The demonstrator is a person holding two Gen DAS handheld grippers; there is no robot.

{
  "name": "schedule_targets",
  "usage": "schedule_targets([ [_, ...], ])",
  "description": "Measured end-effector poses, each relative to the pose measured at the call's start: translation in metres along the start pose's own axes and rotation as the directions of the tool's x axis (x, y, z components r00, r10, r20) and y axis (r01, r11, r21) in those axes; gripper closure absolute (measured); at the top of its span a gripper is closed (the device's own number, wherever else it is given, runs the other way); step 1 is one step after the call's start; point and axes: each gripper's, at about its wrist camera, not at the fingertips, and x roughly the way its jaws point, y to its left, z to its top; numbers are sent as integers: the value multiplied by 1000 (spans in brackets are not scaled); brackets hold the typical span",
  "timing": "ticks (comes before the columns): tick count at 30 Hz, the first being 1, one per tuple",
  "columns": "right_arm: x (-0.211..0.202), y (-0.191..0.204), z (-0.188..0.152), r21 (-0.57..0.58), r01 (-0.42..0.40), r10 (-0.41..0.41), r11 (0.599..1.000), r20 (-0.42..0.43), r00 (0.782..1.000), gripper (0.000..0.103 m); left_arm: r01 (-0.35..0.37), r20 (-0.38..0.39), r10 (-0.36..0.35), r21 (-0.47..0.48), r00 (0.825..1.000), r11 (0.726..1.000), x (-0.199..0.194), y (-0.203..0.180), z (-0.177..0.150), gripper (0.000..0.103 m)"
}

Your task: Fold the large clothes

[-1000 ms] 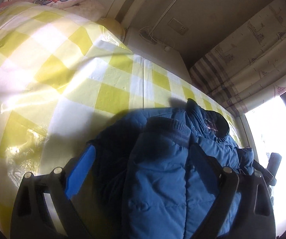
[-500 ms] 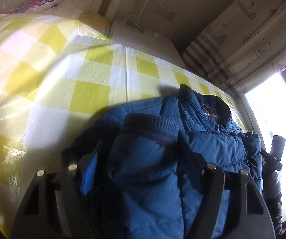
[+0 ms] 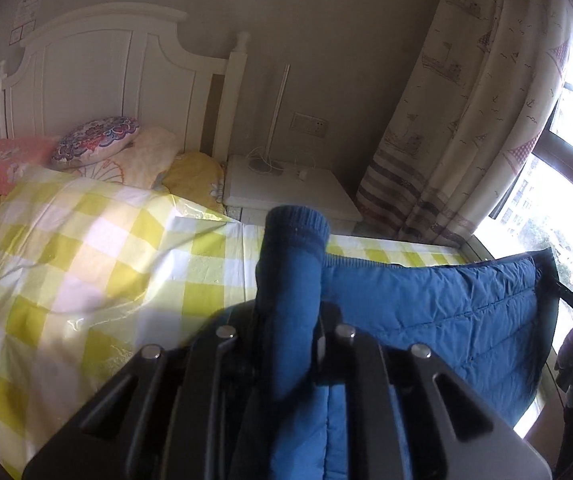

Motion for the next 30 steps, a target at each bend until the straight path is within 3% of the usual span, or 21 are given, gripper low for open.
schedule_targets([
  [3, 43, -8, 23, 38, 80, -78, 996, -47, 996, 94, -62, -22, 61, -25, 998, 998, 35, 1, 35, 87],
  [6, 100, -21, 10, 78, 159, -144, 984, -170, 975, 94, -130, -106, 125, -46, 987, 990, 92, 5, 38, 86],
  [9, 158, -42, -43, 73, 247, -207, 966, -352, 913, 94, -237, -225, 231, 0, 947, 971, 158, 11, 0, 86],
  [10, 172, -49, -65, 98, 242, -184, 965, -406, 895, 93, -262, -278, 253, 2, 927, 965, 179, 18, -21, 83],
  [11, 177, -56, -78, 149, 217, -139, 965, -412, 900, 92, -259, -324, 241, -15, 915, 966, 194, 24, -38, 77],
  [13, 175, -62, -81, 183, 214, -125, 960, -403, 906, 92, -269, -308, 240, -55, 921, 962, 194, 34, -43, 73],
  [16, 176, -66, -82, 215, 197, -98, 957, -397, 913, 82, -322, -303, 291, -59, 908, 945, 192, 40, -44, 55],
  [18, 172, -69, -79, 236, 209, -103, 949, -395, 913, 57, -328, -274, 293, -92, 916, 940, 185, 45, -42, 48],
  [20, 158, -65, -69, 233, 229, -136, 945, -357, 924, 40, -337, -179, 313, -119, 933, 934, 163, 44, -37, 42],
  [22, 138, -43, -49, 164, 236, -184, 958, -278, 943, 40, -369, -33, 368, -121, 929, 921, 130, 30, -25, 32],
  [24, 135, -11, -28, 67, 189, -167, 980, -242, 956, 40, -377, 64, 382, -83, 922, 922, 110, 5, -11, 28],
  [26, 147, 34, -15, -69, 145, -158, 987, -241, 958, 40, -363, 52, 363, 9, 931, 932, 116, -30, 3, 27],
  [28, 169, 81, -14, -218, 116, -170, 969, -249, 953, 40, -376, -23, 384, 145, 923, 915, 143, -72, 8, 27],
  [30, 201, 116, -22, -317, 78, -179, 945, -304, 936, 41, -360, -68, 384, 232, 921, 904, 170, -102, 4, 27],
])
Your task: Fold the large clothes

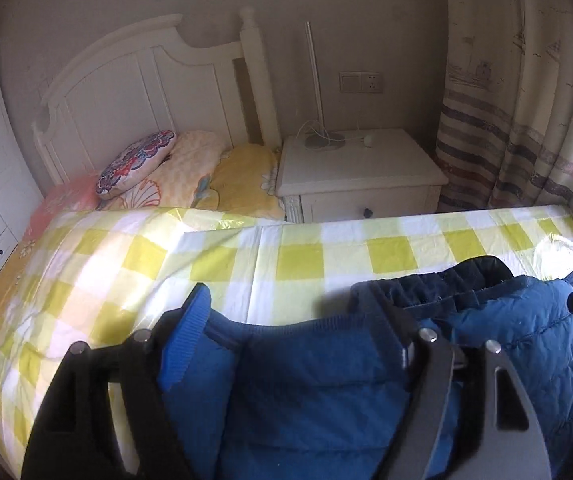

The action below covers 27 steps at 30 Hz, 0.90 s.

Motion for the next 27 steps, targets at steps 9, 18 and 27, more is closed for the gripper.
schedule_targets([
  [9, 58, 24, -16, -73, 18, -26, 997, -109, 994, 47, -3, -145, 11, 52, 989, 999, 71, -36, -38, 26],
  [18, 45, -102, -40, 297, 132, -91, 946, -147, 985, 48, -77, -105, 73, -33, 992, 997, 69, 39, -26, 27],
  [27, 55, -128, -64, 445, -6, 45, 896, -77, 996, 46, 78, -187, -122, -228, 975, 971, 101, 80, -43, 27],
])
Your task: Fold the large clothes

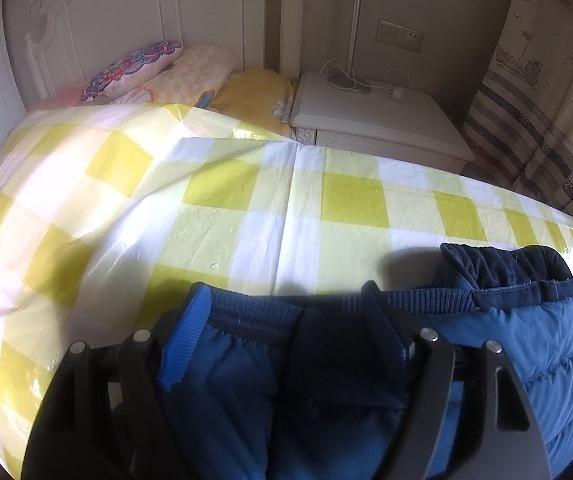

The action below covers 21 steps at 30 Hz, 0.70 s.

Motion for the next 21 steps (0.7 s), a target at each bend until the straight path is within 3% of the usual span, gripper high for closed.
schedule_targets([
  [9, 2, -9, 0, 47, -60, 60, 997, 9, 998, 46, 88, -12, -89, -78, 996, 993, 6, 13, 0, 26],
  [14, 1, -7, 0, 49, -56, 55, 997, 8, 998, 46, 145, 24, -143, -132, 989, 981, 0, 24, -1, 26],
  [16, -3, 4, 2, 3, 14, -14, 1000, -13, 1000, 46, 128, 36, -124, -143, 992, 981, -6, 25, -2, 26],
  [17, -9, 14, 3, -36, 81, -82, 996, -10, 997, 45, 83, 31, -79, -131, 996, 988, -12, 21, -2, 26],
  [18, -19, 27, 3, -78, 134, -134, 988, 14, 991, 36, 9, 31, -6, -112, 1000, 994, -22, 15, -2, 26],
  [19, -32, 43, 2, -111, 118, -114, 987, 46, 992, 36, -25, 50, 31, -102, 998, 994, -35, 9, -3, 27],
  [21, -56, 79, -6, -183, 29, -14, 983, 81, 997, 32, 61, 126, -51, -79, 991, 995, -68, -10, -9, 25],
])
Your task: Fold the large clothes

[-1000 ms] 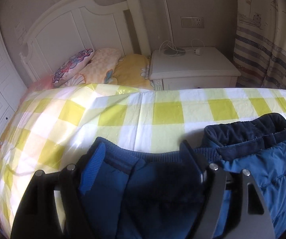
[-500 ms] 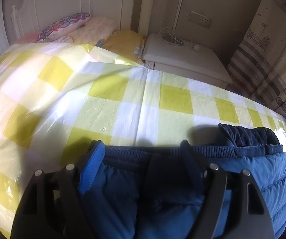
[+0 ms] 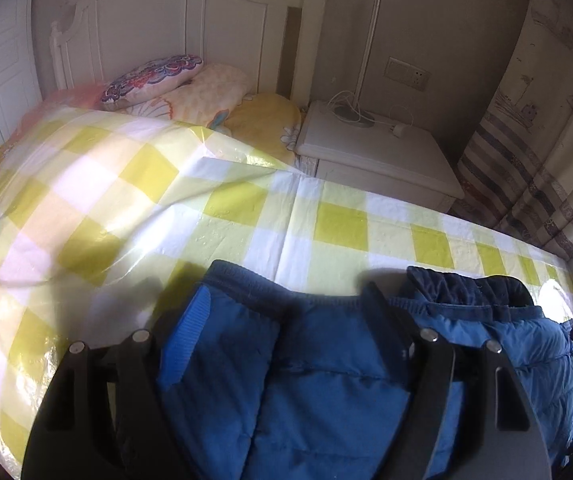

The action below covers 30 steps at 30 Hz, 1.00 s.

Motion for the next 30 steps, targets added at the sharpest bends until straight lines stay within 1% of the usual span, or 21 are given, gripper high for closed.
schedule_targets([
  [1, -8, 23, -3, -63, -9, 10, 998, 3, 1000, 31, 19, 25, -20, 30, 999, 999, -15, -15, -4, 20],
  [4, -9, 91, -24, -292, -28, 14, 956, -51, 999, 29, -33, 52, 24, 180, 998, 983, -33, -71, -23, 15],
  [5, -3, 107, -35, -356, -32, 5, 934, -75, 997, 28, -40, 41, 31, 230, 999, 972, -30, -88, -32, 14],
  [6, 5, 118, -45, -409, 1, -37, 912, -80, 996, 28, -65, 29, 60, 280, 998, 958, -22, -100, -41, 14],
  [7, 10, 121, -52, -423, 23, -59, 906, -74, 996, 28, -109, 20, 108, 322, 994, 940, -11, -109, -50, 14],
  [8, 11, 116, -54, -396, 8, -41, 918, -75, 996, 27, -127, -12, 139, 334, 990, 934, 4, -108, -57, 14],
  [9, 12, 107, -51, -352, -16, -16, 936, -88, 996, 26, -95, -70, 121, 299, 990, 949, 18, -99, -59, 13],
  [10, 11, 95, -49, -302, -31, 2, 953, -98, 995, 26, -27, -117, 54, 221, 992, 975, 25, -82, -57, 13],
  [11, 9, 83, -46, -262, -22, -4, 965, -97, 995, 26, 14, -125, 4, 141, 992, 990, 24, -64, -53, 13],
  [12, 6, 71, -46, -238, 1, -22, 971, -87, 996, 26, 4, -98, 5, 92, 995, 996, 18, -49, -48, 13],
  [14, -2, 44, -47, -200, 60, -72, 978, -56, 996, 26, -79, -8, 80, 92, 997, 993, 3, -23, -41, 14],
  [15, -5, 27, -47, -169, 98, -107, 981, -44, 993, 26, -107, 15, 106, 102, 994, 989, -1, -9, -39, 14],
  [16, -7, 9, -49, -126, 127, -133, 984, -42, 990, 26, -127, 10, 127, 106, 992, 986, 0, 6, -37, 14],
  [17, -8, -11, -51, -68, 126, -130, 990, -45, 991, 25, -132, -22, 135, 97, 991, 986, 5, 22, -35, 14],
  [18, -6, -30, -55, -7, 116, -117, 993, -49, 992, 23, -112, -79, 117, 73, 990, 991, 13, 37, -35, 14],
  [20, -3, -61, -64, 131, 11, -5, 991, -43, 999, 23, -13, -192, 3, -52, 981, 999, 31, 66, -39, 12],
  [21, -2, -69, -66, 166, -20, 26, 986, -35, 999, 23, 21, -200, -41, -100, 979, 995, 33, 74, -41, 12],
  [22, -1, -71, -66, 176, -31, 37, 984, -32, 999, 23, 26, -190, -46, -104, 981, 994, 32, 75, -42, 12],
  [25, 5, -71, -65, 186, -52, 61, 981, -44, 997, 22, 23, -171, -37, -80, 985, 997, 33, 68, -43, 13],
  [28, 3, -78, -66, 225, -96, 103, 970, -21, 994, 22, 21, -170, -44, -134, 985, 991, 34, 76, -43, 13],
  [30, -5, -76, -65, 223, -78, 83, 972, -14, 996, 24, 0, -155, -20, -133, 988, 991, 29, 76, -43, 13],
])
